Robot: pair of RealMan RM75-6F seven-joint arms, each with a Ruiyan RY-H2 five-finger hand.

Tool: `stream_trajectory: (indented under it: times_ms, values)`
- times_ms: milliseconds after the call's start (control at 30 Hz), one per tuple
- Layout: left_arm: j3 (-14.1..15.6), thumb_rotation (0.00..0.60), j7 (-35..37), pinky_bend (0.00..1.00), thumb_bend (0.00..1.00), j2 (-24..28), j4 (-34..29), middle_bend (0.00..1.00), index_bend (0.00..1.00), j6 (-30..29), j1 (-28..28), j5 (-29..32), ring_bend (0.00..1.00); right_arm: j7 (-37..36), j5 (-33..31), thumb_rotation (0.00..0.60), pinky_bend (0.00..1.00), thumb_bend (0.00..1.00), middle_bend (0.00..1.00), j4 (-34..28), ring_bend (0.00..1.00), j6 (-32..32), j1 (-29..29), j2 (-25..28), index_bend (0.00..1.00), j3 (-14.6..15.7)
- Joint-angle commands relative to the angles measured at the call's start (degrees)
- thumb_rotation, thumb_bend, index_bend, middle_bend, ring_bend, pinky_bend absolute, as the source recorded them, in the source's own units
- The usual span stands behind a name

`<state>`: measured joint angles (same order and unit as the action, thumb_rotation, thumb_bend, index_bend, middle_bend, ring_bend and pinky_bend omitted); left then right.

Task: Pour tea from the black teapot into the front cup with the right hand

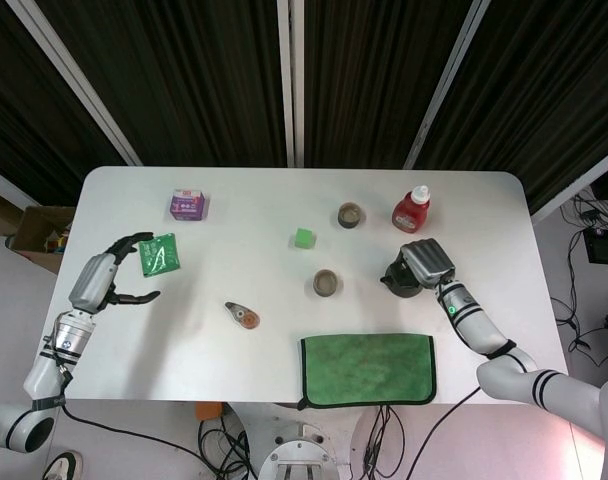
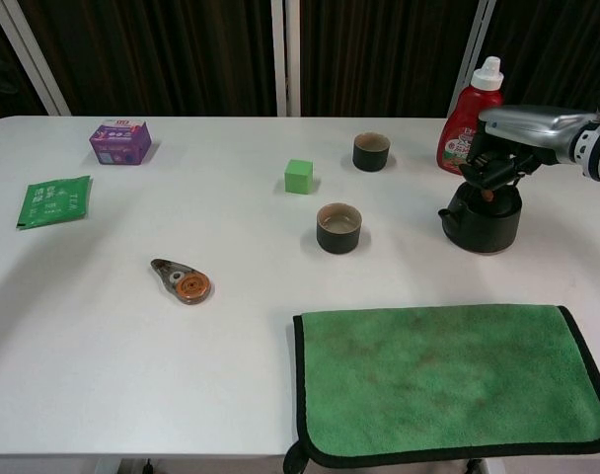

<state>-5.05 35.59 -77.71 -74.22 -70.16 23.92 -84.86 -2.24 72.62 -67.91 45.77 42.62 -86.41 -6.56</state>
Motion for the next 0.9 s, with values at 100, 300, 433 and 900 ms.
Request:
stream_trajectory:
  times_ms: [100, 300, 433, 900]
  values:
    - [0.0, 0.6, 0.1, 0.27, 0.12, -0.1, 0.2, 0.18, 0.17, 0.1, 0.0, 0.0, 0.17, 0.1, 0.1, 0.558, 0.53, 0.59, 0.92, 0.5, 0.76, -0.2, -0.1, -0.3, 0.97, 0.1]
    - [0.0, 0.6, 0.4, 0.27, 0.12, -0.2, 0.3, 0.18, 0.17, 0.2, 0.1, 0.1, 0.17, -0.1, 0.4, 0.558, 0.52, 0.44, 0.91, 1.1, 0.76, -0.3, -0.3, -0.7, 0.97, 0.0]
    - [0.0, 0.6, 0.4, 0.27, 0.12, -0.2, 0.4, 0.18, 0.17, 0.3, 0.2, 0.0, 0.17, -0.7, 0.7, 0.557, 0.52, 0.29, 0.91, 1.3, 0.76, 0.2, -0.4, -0.9, 0.96, -0.2]
    - [0.0, 0.6, 0.3, 0.27, 0.12, -0.2, 0.3, 0.18, 0.17, 0.6, 0.3, 0.1, 0.17, -1.5, 1.5, 0.362, 0.5, 0.0, 0.89, 3.0, 0.73, 1.7, -1.3, -2.2, 0.95, -0.6]
